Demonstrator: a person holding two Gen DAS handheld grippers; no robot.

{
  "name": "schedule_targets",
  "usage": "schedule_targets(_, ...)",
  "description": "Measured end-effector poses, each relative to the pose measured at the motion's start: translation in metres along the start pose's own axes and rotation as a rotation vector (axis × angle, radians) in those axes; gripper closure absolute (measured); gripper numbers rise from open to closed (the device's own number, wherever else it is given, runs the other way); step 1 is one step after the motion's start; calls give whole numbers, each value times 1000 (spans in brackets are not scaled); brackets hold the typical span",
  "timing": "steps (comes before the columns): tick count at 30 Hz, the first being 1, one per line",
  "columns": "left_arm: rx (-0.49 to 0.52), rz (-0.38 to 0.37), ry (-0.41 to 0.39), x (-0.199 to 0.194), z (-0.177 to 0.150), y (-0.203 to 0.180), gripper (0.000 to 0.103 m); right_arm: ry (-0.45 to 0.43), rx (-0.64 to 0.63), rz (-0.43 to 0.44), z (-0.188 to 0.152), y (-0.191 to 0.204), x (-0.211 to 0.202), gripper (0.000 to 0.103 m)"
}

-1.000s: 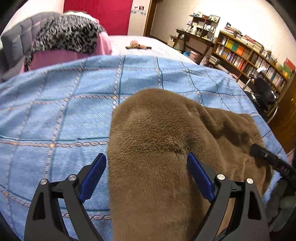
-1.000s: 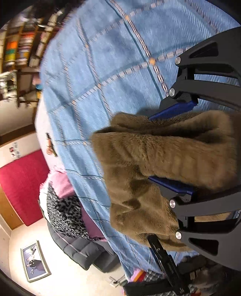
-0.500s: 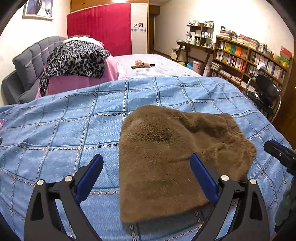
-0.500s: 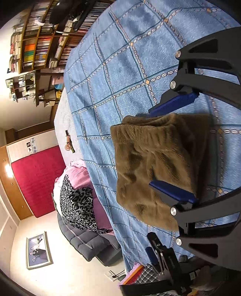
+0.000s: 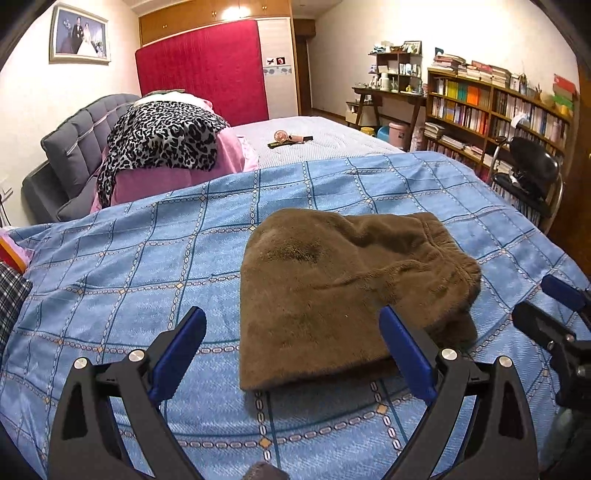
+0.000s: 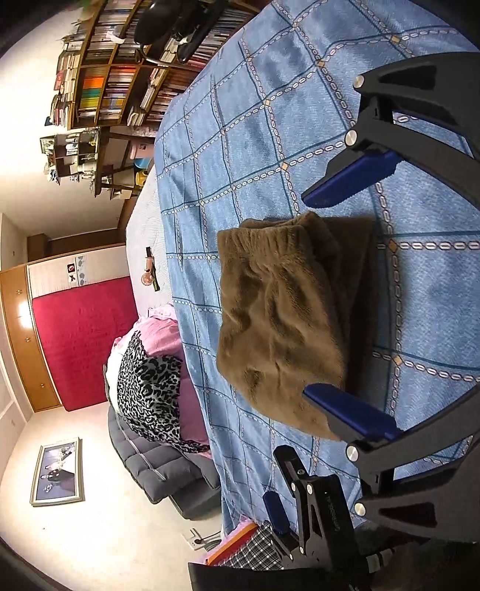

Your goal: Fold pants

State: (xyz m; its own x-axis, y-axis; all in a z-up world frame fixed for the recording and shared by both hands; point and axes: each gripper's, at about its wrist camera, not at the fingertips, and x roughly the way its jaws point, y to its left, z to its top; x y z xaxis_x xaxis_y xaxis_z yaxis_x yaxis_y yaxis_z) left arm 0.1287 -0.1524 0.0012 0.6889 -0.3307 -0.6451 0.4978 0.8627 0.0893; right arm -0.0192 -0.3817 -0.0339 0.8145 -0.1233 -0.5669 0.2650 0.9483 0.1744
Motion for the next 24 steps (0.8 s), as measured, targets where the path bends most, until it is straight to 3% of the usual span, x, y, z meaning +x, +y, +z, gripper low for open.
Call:
schedule_targets(13, -23, 25, -38, -32, -6, -2, 9, -59, -74, -50, -2, 18, -32, 3)
schedule_targets(17, -30, 10, -42, -38, -6, -3, 9, -65, -88, -26, -2, 23, -37, 3)
schedule_targets(24, -12, 48, -44, -41, -9, -5, 9, -58, -111, -27, -2, 31, -36, 3)
